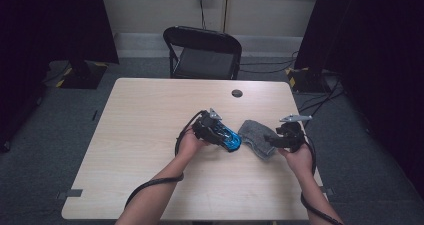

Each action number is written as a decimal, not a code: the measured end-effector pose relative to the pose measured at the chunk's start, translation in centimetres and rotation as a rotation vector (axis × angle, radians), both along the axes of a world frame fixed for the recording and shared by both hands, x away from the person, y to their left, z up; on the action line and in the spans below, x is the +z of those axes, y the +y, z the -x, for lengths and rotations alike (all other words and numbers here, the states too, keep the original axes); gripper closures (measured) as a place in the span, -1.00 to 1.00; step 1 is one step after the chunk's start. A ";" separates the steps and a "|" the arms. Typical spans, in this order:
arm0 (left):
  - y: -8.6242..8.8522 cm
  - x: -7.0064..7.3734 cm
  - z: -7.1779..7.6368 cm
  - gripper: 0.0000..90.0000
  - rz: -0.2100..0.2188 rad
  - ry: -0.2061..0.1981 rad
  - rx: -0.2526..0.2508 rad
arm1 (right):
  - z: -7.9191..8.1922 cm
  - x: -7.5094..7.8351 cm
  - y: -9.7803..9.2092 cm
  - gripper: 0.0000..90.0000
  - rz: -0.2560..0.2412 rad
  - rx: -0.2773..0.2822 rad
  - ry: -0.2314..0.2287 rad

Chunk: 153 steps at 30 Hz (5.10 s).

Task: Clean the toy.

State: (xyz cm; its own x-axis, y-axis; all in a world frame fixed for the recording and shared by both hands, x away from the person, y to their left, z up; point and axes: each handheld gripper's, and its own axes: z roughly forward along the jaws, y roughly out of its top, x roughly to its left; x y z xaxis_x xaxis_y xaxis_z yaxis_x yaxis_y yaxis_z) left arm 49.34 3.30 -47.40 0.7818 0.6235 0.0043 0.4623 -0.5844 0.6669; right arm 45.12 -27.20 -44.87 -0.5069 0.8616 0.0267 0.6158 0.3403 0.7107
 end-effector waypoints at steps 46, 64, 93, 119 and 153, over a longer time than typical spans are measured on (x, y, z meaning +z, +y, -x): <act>0.1 -0.1 0.0 -0.47 0.006 -0.008 -0.005 | -8.6 -2.6 11.3 0.65 0.129 0.167 0.110; -0.3 0.1 0.1 -0.47 -0.002 0.002 -0.003 | -5.8 -2.5 7.8 0.65 0.116 0.248 0.102; -0.7 0.3 0.4 -0.43 -0.024 0.007 0.019 | 1.5 -2.8 2.3 0.65 0.049 0.264 0.105; -0.6 0.2 0.5 -0.40 -0.012 0.001 0.015 | -1.5 -0.1 1.1 0.64 -0.018 0.099 0.039; -0.2 -0.1 0.8 -0.40 0.010 -0.015 0.015 | -10.0 -2.7 12.1 0.64 0.155 0.325 0.044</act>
